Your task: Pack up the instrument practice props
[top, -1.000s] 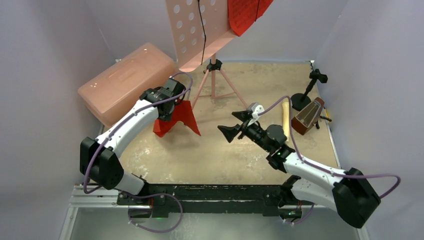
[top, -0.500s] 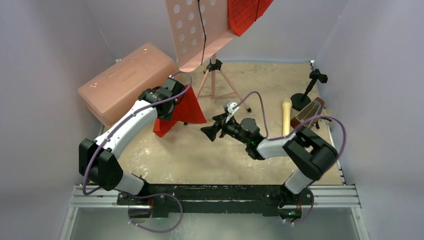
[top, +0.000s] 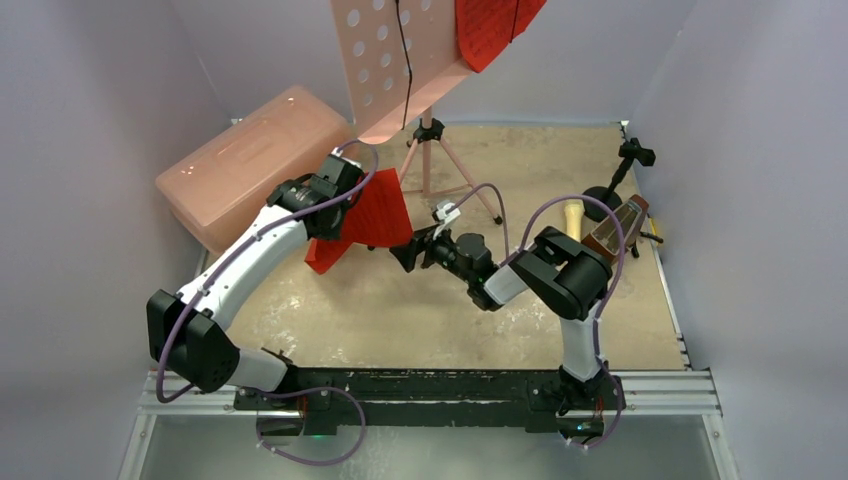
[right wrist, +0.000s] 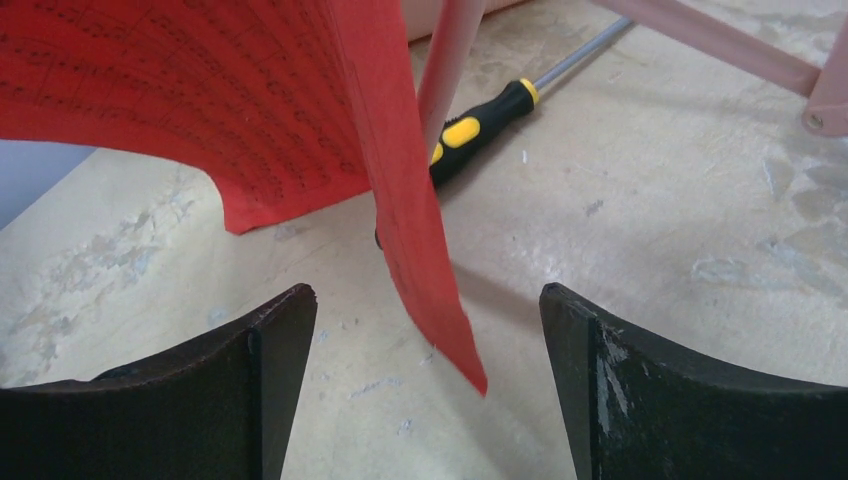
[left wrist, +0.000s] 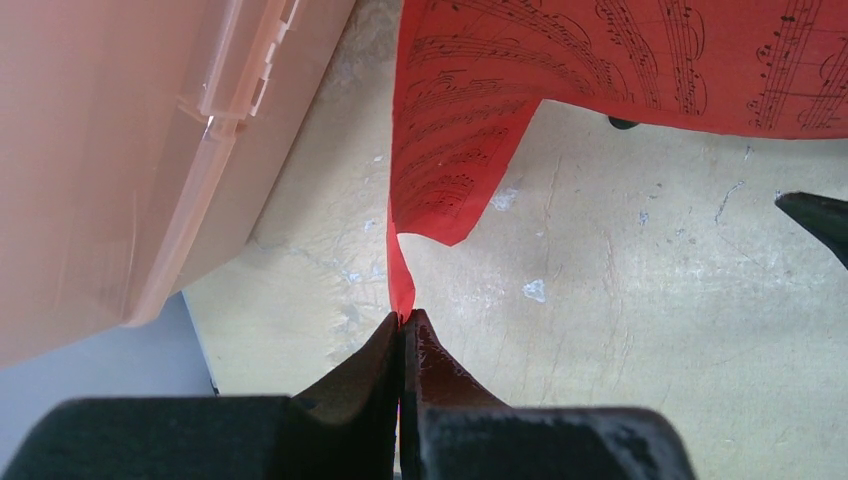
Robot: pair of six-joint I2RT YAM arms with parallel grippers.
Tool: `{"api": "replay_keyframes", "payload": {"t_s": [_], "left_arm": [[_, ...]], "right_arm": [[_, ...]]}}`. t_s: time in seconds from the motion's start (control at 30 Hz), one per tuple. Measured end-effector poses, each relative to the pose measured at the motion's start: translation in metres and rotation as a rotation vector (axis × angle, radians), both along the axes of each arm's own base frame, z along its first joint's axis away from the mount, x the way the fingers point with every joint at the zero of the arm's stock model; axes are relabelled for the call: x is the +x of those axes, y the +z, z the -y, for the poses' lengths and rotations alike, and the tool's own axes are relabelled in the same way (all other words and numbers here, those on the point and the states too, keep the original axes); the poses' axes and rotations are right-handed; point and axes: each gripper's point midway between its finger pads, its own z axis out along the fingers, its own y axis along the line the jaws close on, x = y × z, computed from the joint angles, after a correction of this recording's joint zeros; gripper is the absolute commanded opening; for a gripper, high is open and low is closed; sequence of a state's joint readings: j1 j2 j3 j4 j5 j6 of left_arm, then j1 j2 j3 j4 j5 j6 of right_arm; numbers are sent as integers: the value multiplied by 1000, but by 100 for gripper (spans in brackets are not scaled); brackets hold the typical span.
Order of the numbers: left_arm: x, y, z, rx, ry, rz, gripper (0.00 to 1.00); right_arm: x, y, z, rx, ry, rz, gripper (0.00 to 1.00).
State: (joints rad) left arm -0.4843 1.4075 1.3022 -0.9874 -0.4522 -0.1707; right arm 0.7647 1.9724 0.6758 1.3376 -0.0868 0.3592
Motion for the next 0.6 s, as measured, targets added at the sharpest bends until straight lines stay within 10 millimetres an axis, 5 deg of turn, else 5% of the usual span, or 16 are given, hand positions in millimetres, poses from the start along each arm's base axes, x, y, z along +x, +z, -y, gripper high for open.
{"api": "replay_keyframes", "payload": {"t_s": [0.33, 0.47, 0.6], "left_arm": [[-2, -2, 0, -2, -2, -8, 0], [-7, 0, 0, -4, -8, -29, 0], [-11, 17, 2, -30, -19, -24, 0]], "right_arm": [[3, 7, -16, 38, 55, 24, 15], [-3, 19, -16, 39, 83, 32, 0], [-13, 47, -17, 48, 125, 52, 0]]}}
